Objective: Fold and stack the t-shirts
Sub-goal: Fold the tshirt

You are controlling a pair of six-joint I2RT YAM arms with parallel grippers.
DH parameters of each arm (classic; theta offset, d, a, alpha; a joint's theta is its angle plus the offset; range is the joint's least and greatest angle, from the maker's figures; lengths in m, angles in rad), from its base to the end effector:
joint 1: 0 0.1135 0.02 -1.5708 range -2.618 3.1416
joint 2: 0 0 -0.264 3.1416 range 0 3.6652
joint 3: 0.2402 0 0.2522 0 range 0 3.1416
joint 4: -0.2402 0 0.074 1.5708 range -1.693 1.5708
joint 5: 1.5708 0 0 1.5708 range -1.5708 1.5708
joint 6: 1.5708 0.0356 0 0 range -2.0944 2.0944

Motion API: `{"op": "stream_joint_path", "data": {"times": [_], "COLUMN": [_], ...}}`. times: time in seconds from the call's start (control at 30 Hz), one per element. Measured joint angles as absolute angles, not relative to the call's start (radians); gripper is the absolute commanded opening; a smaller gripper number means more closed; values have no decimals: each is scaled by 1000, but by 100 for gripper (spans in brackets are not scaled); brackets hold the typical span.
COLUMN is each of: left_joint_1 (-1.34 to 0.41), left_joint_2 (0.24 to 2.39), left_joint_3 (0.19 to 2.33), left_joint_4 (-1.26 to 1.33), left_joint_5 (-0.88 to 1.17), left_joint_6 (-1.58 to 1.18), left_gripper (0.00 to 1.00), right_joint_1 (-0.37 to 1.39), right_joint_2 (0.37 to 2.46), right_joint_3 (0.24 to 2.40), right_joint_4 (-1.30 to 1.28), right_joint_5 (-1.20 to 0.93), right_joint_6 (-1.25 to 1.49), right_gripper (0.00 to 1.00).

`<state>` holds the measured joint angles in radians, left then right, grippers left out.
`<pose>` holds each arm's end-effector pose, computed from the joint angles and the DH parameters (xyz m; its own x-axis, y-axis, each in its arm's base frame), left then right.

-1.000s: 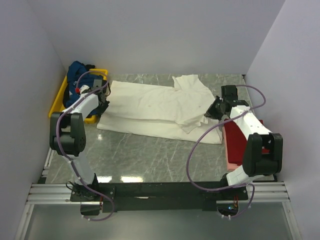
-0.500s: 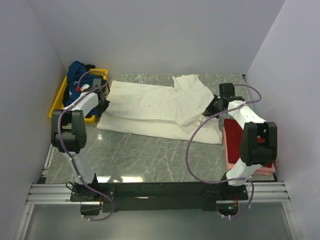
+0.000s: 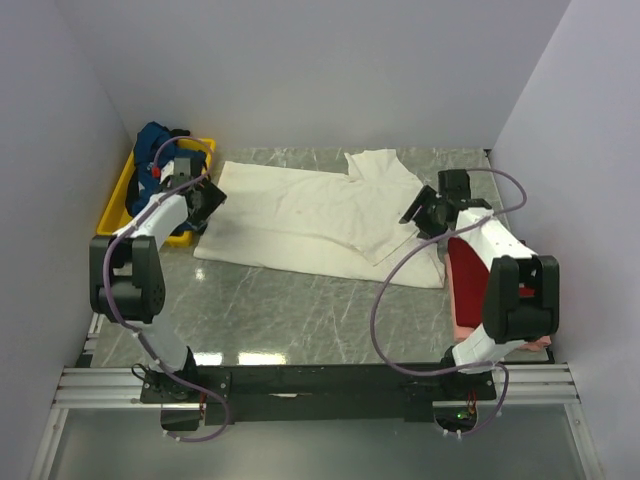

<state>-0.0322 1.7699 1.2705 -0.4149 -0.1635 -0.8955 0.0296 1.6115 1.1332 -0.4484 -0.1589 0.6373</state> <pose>0.3826 -0.0065 0.2212 -0.4422 -0.7563 -0.4822 -0.6602 0.6384 -0.3958 0.3411 0.0157 0.2305 -0.7163 0.5666 -0.4073 0.3758 0.8050 0.4590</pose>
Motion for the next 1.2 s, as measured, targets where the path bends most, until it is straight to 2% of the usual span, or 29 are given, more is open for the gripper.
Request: {"op": "stream_joint_path", "data": {"times": [0.3, 0.5, 0.7, 0.8, 0.93, 1.2], "left_joint_1": [-101, -140, -149, -150, -150, -152], "left_joint_2": [1610, 1597, 1588, 1582, 1566, 1546], "left_joint_3": [1114, 1059, 1019, 1013, 1003, 1003], "left_joint_4": [-353, -329, -318, -317, -312, -311], "left_joint_5": [-130, -109, -105, -105, -103, -102], "left_joint_6": [-925, -931, -932, -933, -932, -929], "left_gripper": [75, 75, 74, 75, 74, 74], "right_joint_1": [150, 192, 197, 197, 197, 197], "right_joint_2": [1541, 1569, 1606, 1621, 1631, 1647], "right_joint_3": [915, 879, 853, 839, 831, 838], "right_joint_4": [-348, -253, -178, -152, -133, -129], "right_joint_5": [-152, -175, -179, -179, -183, -183], "right_joint_6": [651, 688, 722, 734, 744, 752], "right_gripper": [66, 64, 56, 47, 29, 0]}}
